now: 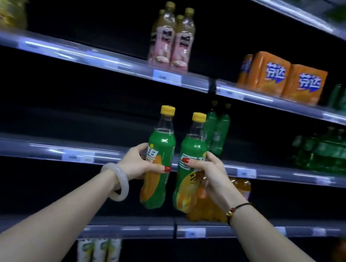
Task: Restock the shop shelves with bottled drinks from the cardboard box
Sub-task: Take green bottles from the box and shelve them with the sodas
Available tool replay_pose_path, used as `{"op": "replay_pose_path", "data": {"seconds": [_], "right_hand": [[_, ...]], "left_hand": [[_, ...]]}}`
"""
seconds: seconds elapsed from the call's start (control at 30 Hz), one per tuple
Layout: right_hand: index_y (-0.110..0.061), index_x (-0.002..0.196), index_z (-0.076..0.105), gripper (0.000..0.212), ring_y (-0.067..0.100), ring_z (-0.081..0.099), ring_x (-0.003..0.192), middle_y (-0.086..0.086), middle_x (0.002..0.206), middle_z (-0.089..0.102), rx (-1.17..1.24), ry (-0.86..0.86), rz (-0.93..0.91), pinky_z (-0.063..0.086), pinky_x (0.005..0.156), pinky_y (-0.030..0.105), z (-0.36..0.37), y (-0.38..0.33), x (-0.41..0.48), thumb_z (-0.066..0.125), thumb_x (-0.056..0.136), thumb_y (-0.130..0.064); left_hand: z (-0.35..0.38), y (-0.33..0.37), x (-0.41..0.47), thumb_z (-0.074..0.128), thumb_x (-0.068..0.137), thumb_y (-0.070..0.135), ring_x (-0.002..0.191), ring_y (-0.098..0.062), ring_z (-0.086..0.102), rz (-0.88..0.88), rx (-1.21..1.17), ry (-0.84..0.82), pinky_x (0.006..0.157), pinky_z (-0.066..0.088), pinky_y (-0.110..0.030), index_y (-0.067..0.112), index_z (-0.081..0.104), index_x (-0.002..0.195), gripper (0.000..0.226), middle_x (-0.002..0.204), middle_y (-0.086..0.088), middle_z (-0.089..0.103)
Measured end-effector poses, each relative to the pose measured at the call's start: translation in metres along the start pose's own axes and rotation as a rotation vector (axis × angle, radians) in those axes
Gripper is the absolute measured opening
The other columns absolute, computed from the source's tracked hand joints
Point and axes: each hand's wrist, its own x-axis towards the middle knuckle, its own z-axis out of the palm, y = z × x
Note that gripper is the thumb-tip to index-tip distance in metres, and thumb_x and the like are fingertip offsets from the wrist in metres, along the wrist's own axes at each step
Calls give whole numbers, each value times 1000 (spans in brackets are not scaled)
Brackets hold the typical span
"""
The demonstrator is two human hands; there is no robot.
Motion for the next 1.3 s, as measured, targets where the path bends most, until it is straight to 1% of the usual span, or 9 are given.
{"op": "replay_pose_path", "data": {"seconds": [0.07,0.2,0.33,0.43,0.57,0.67,0.97,1.07,1.3], "right_hand": [[-7,124,55,68,32,68,99,12,108,71,-24,30,-5,56,77,39,-33,-3,13,81,61,-10],[-8,115,60,47,28,69,94,10,102,73,-26,75,-58,54,71,35,-85,-9,46,73,71,1],[-9,111,61,40,21,68,87,8,98,72,-46,77,-115,51,69,31,-118,-13,88,69,74,4],[-9,111,61,45,29,67,97,12,104,71,-32,91,-171,54,78,37,-139,-12,126,69,71,8],[-13,102,62,44,26,65,94,10,101,69,2,77,-235,49,75,32,-158,-13,172,68,67,13],[-13,101,61,48,27,64,97,10,101,68,27,65,-263,48,76,33,-171,-11,200,69,62,14],[-11,105,62,55,25,65,97,11,104,69,60,-21,-259,50,78,32,-201,2,253,74,55,8],[-12,103,63,46,24,67,96,9,102,71,53,-46,-236,50,78,32,-210,3,264,73,64,11],[-4,116,58,51,25,69,100,11,108,71,-3,-55,-168,55,84,35,-218,14,290,79,69,-4]], "left_hand": [[31,2,19,82,66,11,98,-18,65,16,3,-22,83,54,-40,24,58,108,50,106,-2,67],[77,10,62,82,66,10,95,-18,66,59,27,-42,83,55,-40,28,58,97,43,97,2,69],[104,12,112,82,65,6,94,-20,66,116,17,-45,78,56,-34,21,58,103,47,99,-2,68],[117,11,149,81,65,3,95,-18,65,163,7,-24,76,54,-30,22,57,103,49,100,0,68],[127,11,199,82,62,0,104,-20,62,228,-1,18,90,52,-39,31,57,97,53,104,1,67],[136,9,229,84,59,-1,104,-22,63,253,-20,40,93,52,-43,31,59,97,55,102,-2,69],[166,-1,274,83,61,-2,100,-16,63,263,15,97,87,52,-33,32,57,98,57,104,0,67],[171,-3,281,82,62,-1,93,-16,65,231,13,147,84,53,-32,27,57,95,50,96,1,68],[179,-11,296,84,64,12,101,-21,65,101,-28,211,95,52,-42,13,54,122,65,106,-6,68]]}}
